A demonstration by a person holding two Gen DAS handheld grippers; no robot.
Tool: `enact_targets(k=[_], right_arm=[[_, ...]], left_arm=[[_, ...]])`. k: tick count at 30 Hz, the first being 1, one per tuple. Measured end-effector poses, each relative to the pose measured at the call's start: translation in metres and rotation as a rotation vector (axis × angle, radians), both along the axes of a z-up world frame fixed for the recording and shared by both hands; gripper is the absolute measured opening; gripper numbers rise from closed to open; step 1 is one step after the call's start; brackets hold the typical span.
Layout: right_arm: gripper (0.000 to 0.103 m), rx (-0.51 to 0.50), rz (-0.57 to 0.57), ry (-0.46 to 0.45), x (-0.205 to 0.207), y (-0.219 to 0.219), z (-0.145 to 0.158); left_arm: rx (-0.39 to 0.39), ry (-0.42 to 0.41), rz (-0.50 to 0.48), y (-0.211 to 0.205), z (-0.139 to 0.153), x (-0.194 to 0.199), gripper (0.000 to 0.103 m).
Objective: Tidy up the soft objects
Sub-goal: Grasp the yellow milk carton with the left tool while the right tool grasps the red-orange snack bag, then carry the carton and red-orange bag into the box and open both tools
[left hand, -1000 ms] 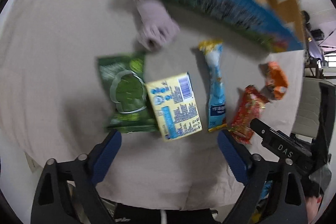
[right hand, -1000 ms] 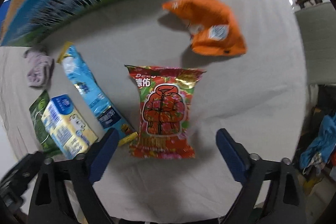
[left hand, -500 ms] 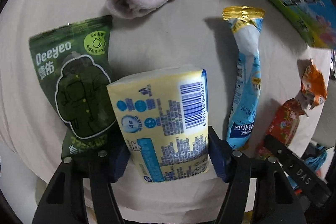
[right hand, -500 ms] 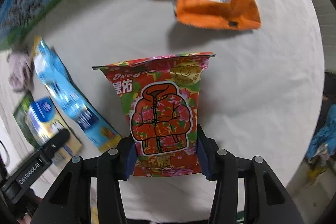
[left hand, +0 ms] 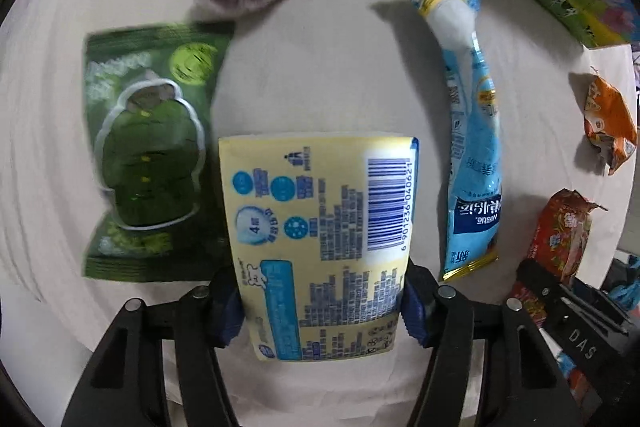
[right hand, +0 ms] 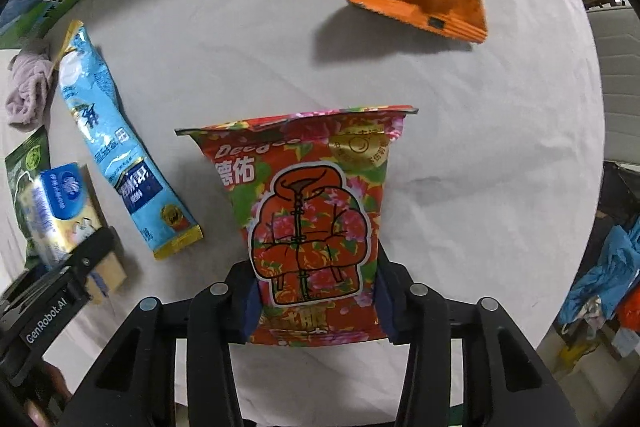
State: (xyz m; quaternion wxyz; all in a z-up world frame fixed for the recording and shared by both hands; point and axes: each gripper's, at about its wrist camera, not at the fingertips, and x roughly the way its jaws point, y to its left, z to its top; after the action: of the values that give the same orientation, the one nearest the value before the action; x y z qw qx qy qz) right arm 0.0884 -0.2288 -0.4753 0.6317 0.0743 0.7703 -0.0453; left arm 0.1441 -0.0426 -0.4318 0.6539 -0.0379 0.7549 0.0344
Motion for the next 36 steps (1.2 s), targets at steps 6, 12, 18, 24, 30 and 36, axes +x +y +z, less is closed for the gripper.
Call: enact_targets(k=[6, 12, 18, 24, 30, 36], right_arm=[[0.047, 0.071, 0.030, -0.040, -0.002, 0.003, 0.035], [0.047, 0.139, 0.073, -0.167, 0.007, 0.005, 0.105], [0.047, 0.189, 0.065, -0.299, 0.056, 0.013, 0.201], [0.047, 0.143, 0.020, -0.394, 0.128, 0.010, 0.247], [0.047, 0.106, -0.020, -0.393, 0.212, 0.011, 0.229], [0.047, 0.100, -0.038, -0.325, 0.296, 0.004, 0.199]], left_arm=[[0.029, -0.093, -0.006, -0.008, 0.044, -0.018, 0.060], [-0.009, -0.236, -0.007, -0.012, 0.106, -0.022, 0.060], [-0.074, -0.359, -0.063, -0.031, 0.188, 0.035, 0.060], [-0.114, -0.424, -0.143, -0.023, 0.235, 0.123, 0.060], [-0.174, -0.365, -0.166, -0.016, 0.223, 0.211, 0.060], [-0.204, -0.267, -0.173, -0.014, 0.190, 0.271, 0.060]])
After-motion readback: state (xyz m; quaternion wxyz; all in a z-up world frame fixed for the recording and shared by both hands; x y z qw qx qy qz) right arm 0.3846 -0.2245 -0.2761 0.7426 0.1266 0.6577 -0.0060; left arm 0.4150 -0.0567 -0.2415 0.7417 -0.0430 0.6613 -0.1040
